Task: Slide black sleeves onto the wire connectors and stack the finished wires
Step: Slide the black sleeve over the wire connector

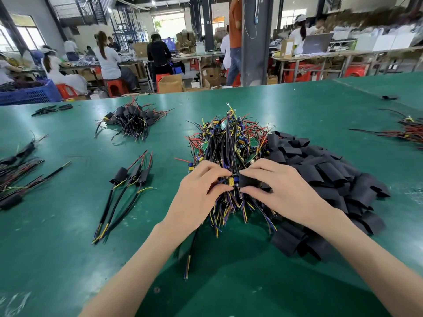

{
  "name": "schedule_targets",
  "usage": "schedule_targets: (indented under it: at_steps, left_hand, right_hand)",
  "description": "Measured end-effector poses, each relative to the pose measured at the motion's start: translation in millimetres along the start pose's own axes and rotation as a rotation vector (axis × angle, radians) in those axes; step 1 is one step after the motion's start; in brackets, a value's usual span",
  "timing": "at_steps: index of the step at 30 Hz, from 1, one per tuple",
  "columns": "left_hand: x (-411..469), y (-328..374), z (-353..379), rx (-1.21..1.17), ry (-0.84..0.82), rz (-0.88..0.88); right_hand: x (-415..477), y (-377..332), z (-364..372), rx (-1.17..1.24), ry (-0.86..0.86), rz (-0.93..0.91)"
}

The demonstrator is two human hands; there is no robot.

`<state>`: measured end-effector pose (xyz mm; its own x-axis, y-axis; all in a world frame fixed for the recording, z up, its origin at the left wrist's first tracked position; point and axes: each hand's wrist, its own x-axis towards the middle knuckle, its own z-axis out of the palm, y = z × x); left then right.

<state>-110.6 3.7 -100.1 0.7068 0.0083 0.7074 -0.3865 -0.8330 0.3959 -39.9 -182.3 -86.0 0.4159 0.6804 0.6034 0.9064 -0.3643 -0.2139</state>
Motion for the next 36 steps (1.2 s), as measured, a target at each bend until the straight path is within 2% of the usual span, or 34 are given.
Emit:
schedule_targets:
  at_steps: [14,24,31,36]
  left_hand:
    - [-4.5,3.2,3.8,-0.142,0.023,-0.044]
    - [-5.5,7.3,6.6,-0.203,0.043,-0.109]
    - [-4.4,8.2,4.2,-0.307,0.037,-0.238]
    - [-6.2,10.4,4.3,-0.198,0.035,-0.115]
  right_hand:
    - [-0.4,-3.2,2.3,0.035,0.024,0.014]
    - [0.5,-11.3,1.4,-0.046,0.013,-0.030]
    - [1.0,-14.5,4.1,-0.181,0.027,-0.112]
    - [-0.3,-13.4,4.5,-0.132,0.006,-0.118]
